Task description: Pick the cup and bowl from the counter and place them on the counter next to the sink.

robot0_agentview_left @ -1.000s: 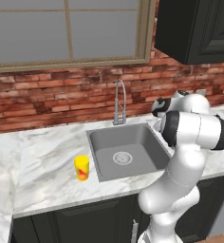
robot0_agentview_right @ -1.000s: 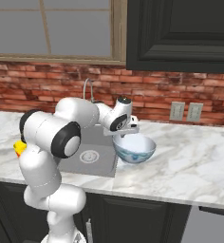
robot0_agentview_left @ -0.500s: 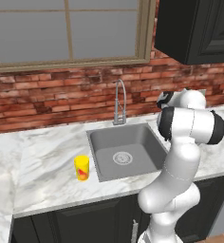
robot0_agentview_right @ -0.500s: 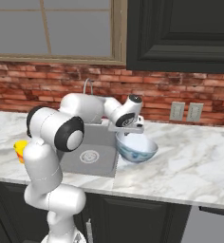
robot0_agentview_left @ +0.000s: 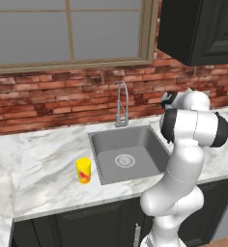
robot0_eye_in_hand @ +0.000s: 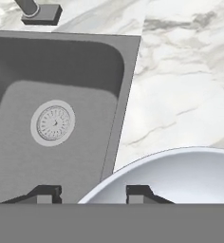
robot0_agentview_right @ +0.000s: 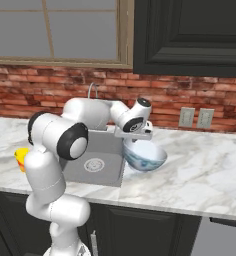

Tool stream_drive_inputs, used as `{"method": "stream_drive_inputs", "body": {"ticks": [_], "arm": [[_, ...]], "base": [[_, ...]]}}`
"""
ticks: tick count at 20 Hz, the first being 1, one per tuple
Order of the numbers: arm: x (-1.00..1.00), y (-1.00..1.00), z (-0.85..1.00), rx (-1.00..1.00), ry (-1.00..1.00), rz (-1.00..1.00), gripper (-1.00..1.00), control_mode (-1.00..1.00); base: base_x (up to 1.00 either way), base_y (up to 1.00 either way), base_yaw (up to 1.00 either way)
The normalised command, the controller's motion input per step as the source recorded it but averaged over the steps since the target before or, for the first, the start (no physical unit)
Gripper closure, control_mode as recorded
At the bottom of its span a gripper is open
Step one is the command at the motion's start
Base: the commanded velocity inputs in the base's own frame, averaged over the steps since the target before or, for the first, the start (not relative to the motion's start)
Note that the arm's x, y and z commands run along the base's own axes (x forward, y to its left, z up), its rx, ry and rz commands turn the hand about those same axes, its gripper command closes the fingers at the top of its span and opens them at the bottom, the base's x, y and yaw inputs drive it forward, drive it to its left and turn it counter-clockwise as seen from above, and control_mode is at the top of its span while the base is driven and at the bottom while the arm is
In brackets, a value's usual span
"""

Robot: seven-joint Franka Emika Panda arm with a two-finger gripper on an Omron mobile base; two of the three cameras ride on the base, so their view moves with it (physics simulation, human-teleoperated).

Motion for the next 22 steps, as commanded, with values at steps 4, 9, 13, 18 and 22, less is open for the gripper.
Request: {"method": "stream_drive_inputs", "body": {"ticks": [4, 9, 13, 18, 22], "arm": [[-0.04, 0.01, 0.09, -0.02, 0.0, -0.02, -1.0, -1.0], [-0.31, 0.07, 0.27, -0.05, 0.0, -0.12, -1.0, -1.0], [-0.32, 0.19, 0.41, -0.06, -0.01, -0.1, -1.0, -1.0], [-0.53, 0.18, 0.45, -0.04, 0.0, -0.1, -1.0, -1.0], [-0.64, 0.16, 0.2, -0.03, 0.0, -0.14, -1.0, -1.0]], "base": [[0.0, 0.0, 0.0], [0.0, 0.0, 0.0], [0.0, 0.0, 0.0], [0.0, 0.0, 0.0], [0.0, 0.0, 0.0]]}}
